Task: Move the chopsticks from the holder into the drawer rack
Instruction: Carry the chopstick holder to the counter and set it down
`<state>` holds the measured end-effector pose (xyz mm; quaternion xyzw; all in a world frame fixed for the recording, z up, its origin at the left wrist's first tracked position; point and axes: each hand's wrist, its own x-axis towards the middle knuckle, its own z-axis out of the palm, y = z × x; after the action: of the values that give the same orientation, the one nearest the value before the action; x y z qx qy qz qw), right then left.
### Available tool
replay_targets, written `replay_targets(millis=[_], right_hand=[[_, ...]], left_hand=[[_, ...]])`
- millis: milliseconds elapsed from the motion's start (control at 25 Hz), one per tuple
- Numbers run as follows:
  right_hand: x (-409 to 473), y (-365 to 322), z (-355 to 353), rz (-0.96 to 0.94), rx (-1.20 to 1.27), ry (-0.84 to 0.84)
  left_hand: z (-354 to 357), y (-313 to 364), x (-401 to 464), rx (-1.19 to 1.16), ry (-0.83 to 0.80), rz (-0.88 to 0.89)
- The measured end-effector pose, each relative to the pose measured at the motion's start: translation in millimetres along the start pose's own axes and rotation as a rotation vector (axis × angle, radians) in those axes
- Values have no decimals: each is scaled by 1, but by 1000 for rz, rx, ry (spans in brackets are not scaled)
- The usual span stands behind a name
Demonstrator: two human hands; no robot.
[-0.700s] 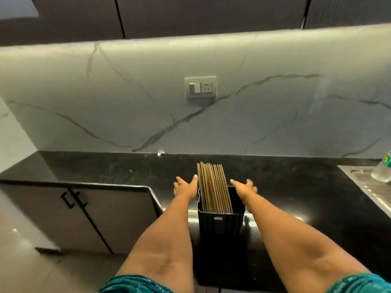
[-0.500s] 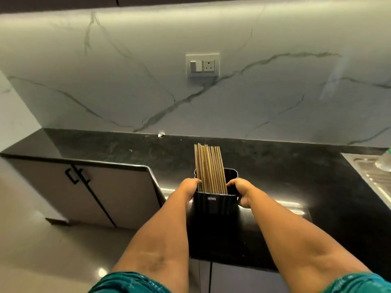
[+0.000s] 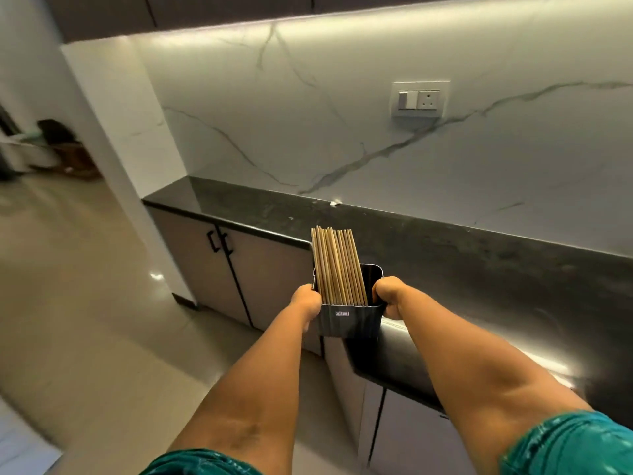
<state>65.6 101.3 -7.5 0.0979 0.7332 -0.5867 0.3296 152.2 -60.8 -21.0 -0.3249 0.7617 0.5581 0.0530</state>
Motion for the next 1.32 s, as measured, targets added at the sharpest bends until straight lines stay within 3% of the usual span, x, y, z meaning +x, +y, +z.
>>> replay_targets(millis=[160,320,680,1000,1320], right_hand=[[-33,13,103,-133,-217,-157],[-104,66,226,-163,-327,-422],[-396,269,476,-188,-639,-1052],[-706,457,563,-276,-1082,-1542],[-929,612,560,-398,-1387,-2023]], left_hand=[[-80,-66,-56,14,228,-51],[-154,-170,-158,-78,457,-156],[-271,-419,-517,-234,948,-459],[-218,-553,-842,-602,1546,-694],[-144,-625,-1040,-962,1996,-951]])
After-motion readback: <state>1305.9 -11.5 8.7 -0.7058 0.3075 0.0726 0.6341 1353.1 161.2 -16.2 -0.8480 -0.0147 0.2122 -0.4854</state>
